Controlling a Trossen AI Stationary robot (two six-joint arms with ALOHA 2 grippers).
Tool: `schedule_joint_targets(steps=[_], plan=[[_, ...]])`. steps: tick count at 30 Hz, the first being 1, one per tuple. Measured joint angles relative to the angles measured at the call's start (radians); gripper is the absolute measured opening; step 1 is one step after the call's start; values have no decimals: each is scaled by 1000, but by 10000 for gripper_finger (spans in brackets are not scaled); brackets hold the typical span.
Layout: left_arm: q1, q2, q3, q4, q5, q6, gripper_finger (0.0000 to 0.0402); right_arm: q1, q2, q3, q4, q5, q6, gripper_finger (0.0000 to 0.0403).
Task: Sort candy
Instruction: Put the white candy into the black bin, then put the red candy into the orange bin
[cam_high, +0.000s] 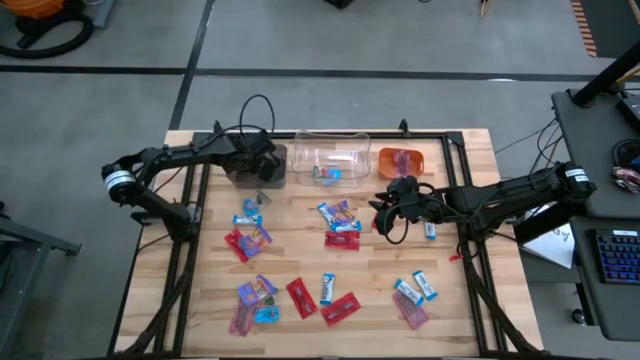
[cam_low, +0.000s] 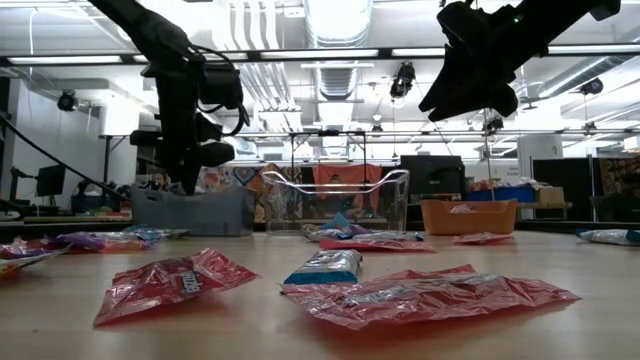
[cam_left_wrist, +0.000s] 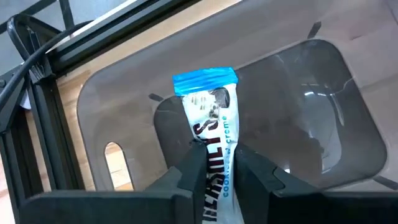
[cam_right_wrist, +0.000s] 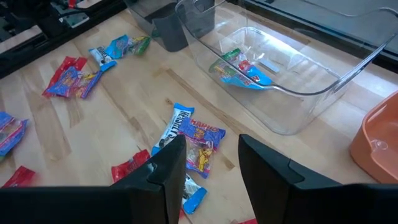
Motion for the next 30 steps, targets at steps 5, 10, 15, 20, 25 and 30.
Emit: schedule_joint_targets(steps=[5, 10, 15, 20, 25, 30], plan=[[-1, -4, 0, -11, 0, 3, 87, 0, 0, 0, 0, 0, 0, 137], [-1, -7, 0, -46, 0, 11, 117, 0, 0, 0, 0, 0, 1, 137], [-1, -9, 0, -50, 25, 24, 142, 0, 0, 0, 0, 0, 6, 137], [-32, -44, 0, -50, 28, 26, 151, 0, 0, 0, 0, -8, 18, 137], [-138, -120, -1, -43, 28, 26, 148, 0, 0, 0, 0, -62, 59, 137], [-313, -207, -1, 15, 28, 38, 146, 0, 0, 0, 1, -112, 110, 137]])
